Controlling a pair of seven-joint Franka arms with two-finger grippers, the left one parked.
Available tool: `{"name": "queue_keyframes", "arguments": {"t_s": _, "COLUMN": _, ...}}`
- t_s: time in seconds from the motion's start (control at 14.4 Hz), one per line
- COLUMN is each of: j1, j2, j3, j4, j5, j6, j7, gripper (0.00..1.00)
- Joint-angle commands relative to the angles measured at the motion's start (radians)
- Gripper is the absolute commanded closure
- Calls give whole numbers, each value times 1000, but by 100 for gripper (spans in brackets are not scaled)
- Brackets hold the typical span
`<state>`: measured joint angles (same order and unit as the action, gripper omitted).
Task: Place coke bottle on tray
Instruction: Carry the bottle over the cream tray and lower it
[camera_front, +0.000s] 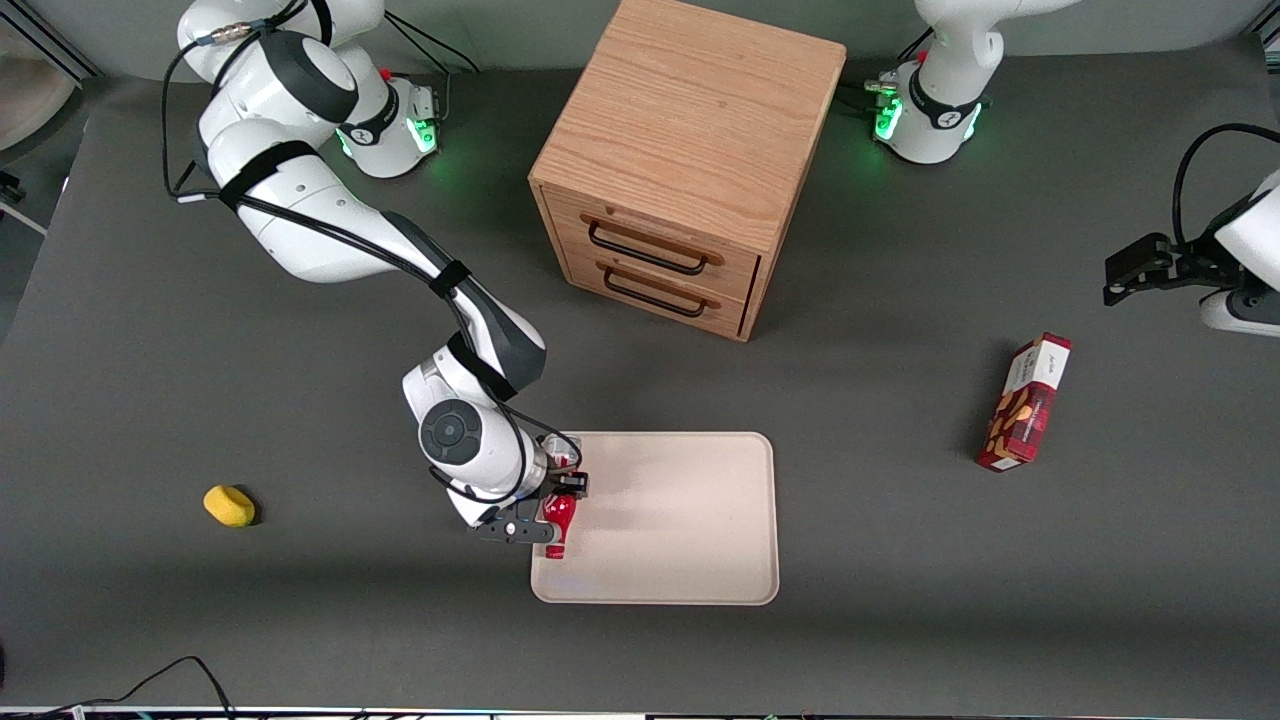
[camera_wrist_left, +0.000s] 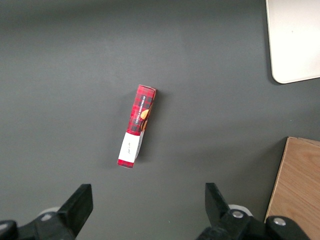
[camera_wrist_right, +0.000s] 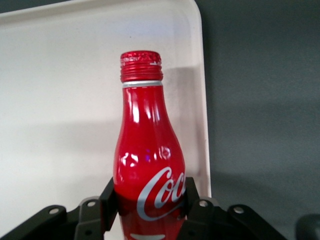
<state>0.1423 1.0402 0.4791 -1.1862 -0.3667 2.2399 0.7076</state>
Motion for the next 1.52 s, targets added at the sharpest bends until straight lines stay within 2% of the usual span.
{"name": "queue_keyframes", "arguments": {"t_s": 0.0, "j1": 11, "j2": 20, "j3": 3, "j4": 45, "j5": -31, "j6": 3, "j7": 10, "gripper": 95}}
{"name": "queue_keyframes", "arguments": {"t_s": 0.07, "j1": 11, "j2": 26, "j3": 1, "j4": 45, "j5": -31, "j6": 13, "j7": 12, "gripper": 67}}
{"name": "queue_keyframes", "arguments": {"t_s": 0.14, "j1": 11, "j2": 27, "j3": -2, "j4": 43, "j5": -31, "j6": 20, "j7": 13, "gripper": 20}}
{"name": "queue_keyframes", "arguments": {"t_s": 0.21, "j1": 11, "j2": 27, "j3": -4, "j4": 42, "j5": -43, "j6": 21, "j7": 13, "gripper": 0}}
{"name": "queue_keyframes", "arguments": {"t_s": 0.35, "j1": 11, "j2": 27, "j3": -2, "j4": 42, "j5": -69, "j6": 21, "j7": 15, "gripper": 0}}
{"name": "queue_keyframes", "arguments": {"t_s": 1.04, "j1": -9, "j2": -8, "j3": 9, "j4": 39, "j5": -78, "j6": 9, "j7": 13, "gripper": 0}}
{"name": "queue_keyframes", "arguments": {"t_s": 1.45, "j1": -65, "j2": -262, "j3": 45, "j4": 28, "j5": -70, "j6": -326, "j7": 12, "gripper": 0}}
